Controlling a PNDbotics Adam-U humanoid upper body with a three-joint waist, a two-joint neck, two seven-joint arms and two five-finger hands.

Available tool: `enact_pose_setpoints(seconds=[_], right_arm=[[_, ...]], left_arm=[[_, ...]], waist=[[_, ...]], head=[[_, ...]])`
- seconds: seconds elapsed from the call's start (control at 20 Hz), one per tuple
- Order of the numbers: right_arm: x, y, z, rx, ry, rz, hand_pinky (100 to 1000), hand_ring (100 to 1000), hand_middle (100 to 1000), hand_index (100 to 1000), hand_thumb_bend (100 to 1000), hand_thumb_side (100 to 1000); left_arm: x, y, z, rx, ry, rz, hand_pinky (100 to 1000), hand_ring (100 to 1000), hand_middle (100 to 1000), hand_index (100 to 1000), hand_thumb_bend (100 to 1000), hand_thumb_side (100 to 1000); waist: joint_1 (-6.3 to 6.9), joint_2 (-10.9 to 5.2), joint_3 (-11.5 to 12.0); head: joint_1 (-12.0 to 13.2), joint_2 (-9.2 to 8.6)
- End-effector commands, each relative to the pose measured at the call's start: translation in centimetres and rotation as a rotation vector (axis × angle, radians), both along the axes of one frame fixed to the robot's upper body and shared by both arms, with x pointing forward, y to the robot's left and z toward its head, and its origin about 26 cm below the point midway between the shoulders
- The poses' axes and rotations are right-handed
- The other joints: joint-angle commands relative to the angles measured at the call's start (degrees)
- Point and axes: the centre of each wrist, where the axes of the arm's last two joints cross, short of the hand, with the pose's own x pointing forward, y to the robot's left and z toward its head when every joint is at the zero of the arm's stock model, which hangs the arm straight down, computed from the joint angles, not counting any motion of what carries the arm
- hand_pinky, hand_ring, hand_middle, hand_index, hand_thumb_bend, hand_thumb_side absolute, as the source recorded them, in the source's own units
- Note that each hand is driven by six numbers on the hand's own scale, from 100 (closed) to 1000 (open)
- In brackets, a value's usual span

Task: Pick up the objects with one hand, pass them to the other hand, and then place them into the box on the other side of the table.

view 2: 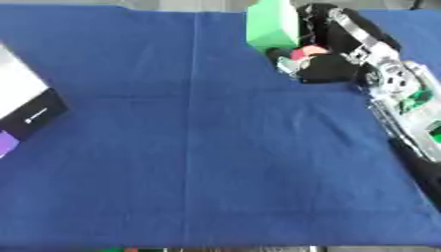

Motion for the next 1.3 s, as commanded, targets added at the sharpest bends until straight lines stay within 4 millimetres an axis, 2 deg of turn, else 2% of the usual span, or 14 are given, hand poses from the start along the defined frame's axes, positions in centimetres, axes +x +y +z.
enact_pose_setpoints(seconds=[0.05, 0.7, 0.9, 1.2, 1.25, 1.3], right_arm=[[0.3, 0.7, 0.3, 0.026, 0.001, 0.030, 748, 711, 488, 530, 100, 100], [2.0, 3.6, -1.3, 0.085, 0.028, 0.120, 741, 712, 491, 533, 100, 100], [2.3, 4.2, -2.0, 0.075, 0.021, 0.126, 742, 712, 492, 534, 100, 100], [2.7, 4.7, -2.6, 0.057, 0.016, 0.117, 755, 704, 490, 532, 100, 100], [2.8, 4.8, -2.7, 0.056, 0.016, 0.115, 754, 704, 490, 532, 100, 100], [2.8, 4.9, -2.8, 0.055, 0.014, 0.116, 755, 704, 490, 532, 100, 100]], left_arm=[[-0.8, -0.3, 2.6, 0.139, -0.041, -0.013, 791, 647, 698, 811, 358, 587], [-1.8, -4.5, 7.1, 0.483, 0.039, -0.170, 788, 657, 685, 805, 410, 537], [-2.3, -6.4, 7.8, 0.606, 0.090, -0.245, 788, 668, 694, 809, 425, 538], [-3.1, -8.6, 7.6, 0.742, 0.193, -0.329, 792, 684, 708, 812, 438, 552], [-3.1, -8.8, 7.6, 0.758, 0.210, -0.339, 794, 688, 704, 813, 675, 435], [-3.1, -9.2, 7.5, 0.781, 0.229, -0.355, 794, 693, 715, 815, 442, 559]], waist=[[0.18, -1.47, -0.08], [0.81, -1.70, 0.90], [1.09, -1.91, 1.56], [1.65, -2.14, 2.06], [1.68, -2.15, 2.09], [1.72, -2.18, 2.08]], head=[[0.22, 0.50], [1.29, -0.06], [0.76, 0.13], [0.34, 0.78], [0.30, 0.80], [0.24, 0.81]])
